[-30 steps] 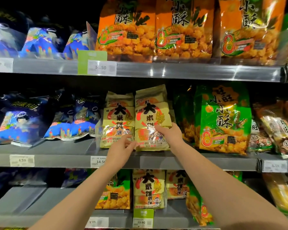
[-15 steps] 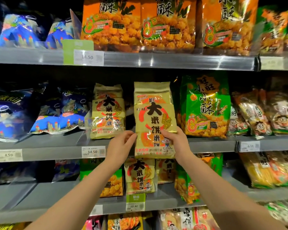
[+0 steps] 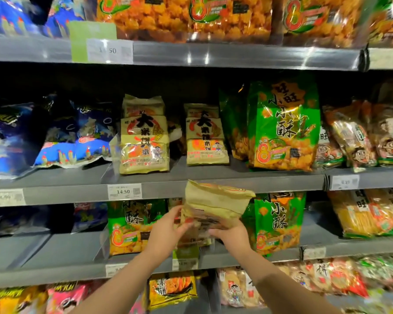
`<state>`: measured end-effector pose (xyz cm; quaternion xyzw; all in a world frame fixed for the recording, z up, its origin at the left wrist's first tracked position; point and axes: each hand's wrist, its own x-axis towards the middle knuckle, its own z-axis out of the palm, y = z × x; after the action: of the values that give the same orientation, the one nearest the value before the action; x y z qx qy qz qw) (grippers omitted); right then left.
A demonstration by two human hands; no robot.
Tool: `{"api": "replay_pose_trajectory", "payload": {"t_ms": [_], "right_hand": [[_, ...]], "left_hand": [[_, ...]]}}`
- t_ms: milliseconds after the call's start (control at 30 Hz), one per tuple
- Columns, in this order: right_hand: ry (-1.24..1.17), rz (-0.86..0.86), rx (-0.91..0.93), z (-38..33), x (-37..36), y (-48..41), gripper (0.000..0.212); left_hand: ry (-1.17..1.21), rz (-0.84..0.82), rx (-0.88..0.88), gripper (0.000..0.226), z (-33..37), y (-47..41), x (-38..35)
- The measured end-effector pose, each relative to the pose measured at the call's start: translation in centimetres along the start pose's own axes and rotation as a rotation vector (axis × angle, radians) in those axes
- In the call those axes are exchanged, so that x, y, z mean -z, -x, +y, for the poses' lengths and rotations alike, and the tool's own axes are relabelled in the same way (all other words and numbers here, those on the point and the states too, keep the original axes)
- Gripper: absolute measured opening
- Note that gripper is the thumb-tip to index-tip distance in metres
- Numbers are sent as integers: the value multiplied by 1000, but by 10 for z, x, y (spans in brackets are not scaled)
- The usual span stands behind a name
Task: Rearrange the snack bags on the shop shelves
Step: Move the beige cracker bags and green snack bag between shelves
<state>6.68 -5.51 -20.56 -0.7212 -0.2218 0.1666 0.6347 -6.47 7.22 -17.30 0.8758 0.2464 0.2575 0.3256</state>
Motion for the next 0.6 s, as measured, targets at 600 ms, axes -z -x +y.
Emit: {"api": "replay_pose_trajectory", "payload": {"t_ms": [600], "right_hand": [[189, -102, 13, 20, -15, -17, 56]], "left_hand": [[-460, -361, 209, 41, -76, 3, -99]]}}
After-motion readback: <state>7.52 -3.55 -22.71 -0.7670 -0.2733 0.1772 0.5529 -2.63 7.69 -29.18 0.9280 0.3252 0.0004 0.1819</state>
